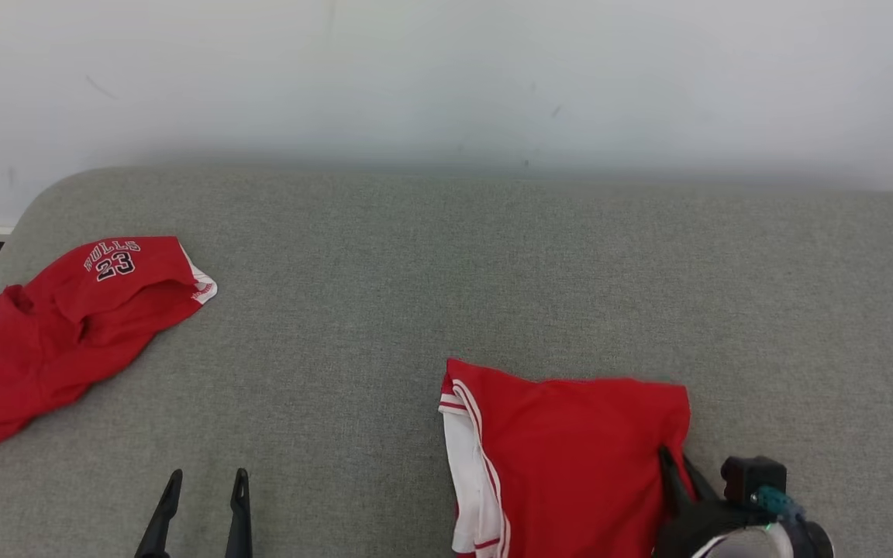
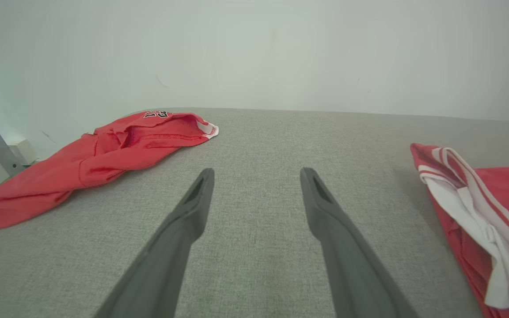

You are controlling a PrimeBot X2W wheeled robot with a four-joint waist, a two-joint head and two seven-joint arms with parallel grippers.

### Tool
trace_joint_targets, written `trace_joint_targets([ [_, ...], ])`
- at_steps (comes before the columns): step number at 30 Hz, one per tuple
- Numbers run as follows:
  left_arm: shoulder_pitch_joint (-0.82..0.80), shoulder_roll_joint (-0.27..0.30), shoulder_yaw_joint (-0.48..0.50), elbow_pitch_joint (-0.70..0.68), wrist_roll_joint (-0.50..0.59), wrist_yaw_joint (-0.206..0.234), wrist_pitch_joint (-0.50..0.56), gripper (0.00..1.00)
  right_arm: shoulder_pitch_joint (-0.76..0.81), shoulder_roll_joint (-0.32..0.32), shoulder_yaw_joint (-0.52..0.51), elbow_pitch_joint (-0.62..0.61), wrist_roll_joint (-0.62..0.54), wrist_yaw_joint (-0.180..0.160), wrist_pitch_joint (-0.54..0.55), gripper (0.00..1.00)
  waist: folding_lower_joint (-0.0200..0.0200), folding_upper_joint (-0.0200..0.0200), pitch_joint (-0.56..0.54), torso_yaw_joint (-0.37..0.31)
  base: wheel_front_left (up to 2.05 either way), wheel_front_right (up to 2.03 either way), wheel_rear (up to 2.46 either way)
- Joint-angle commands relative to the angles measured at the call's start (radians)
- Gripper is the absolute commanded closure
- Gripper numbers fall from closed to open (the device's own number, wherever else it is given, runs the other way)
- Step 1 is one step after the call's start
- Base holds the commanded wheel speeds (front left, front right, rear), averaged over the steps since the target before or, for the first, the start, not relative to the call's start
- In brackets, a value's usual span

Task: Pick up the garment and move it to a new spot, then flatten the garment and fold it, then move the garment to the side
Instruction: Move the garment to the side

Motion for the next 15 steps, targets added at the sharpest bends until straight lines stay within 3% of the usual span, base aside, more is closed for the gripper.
trace_joint_targets([
  [1, -0.017, -0.001, 0.001, -0.004, -0.007, 0.001, -0.003, 0.0, -0.051, -0.019, -0.005, 0.001, -0.008, -0.004, 0.004, 1.0, 0.0001, 0.0, 0.01, -0.005, 0.0, 0.0, 0.0],
  [7, -0.049, -0.001, 0.0, -0.023, -0.008, -0.001, -0.003, 0.0, -0.212, -0.105, -0.035, 0.003, -0.018, -0.004, 0.019, 1.0, 0.0001, 0.0, 0.076, -0.011, 0.0, 0.0, 0.0],
  [15, -0.118, 0.024, -0.008, -0.078, -0.035, -0.001, -0.003, 0.0, -0.374, -0.301, -0.068, -0.027, -0.101, -0.004, 0.115, 1.0, 0.0001, 0.0, 0.205, -0.017, 0.0, 0.0, 0.0],
])
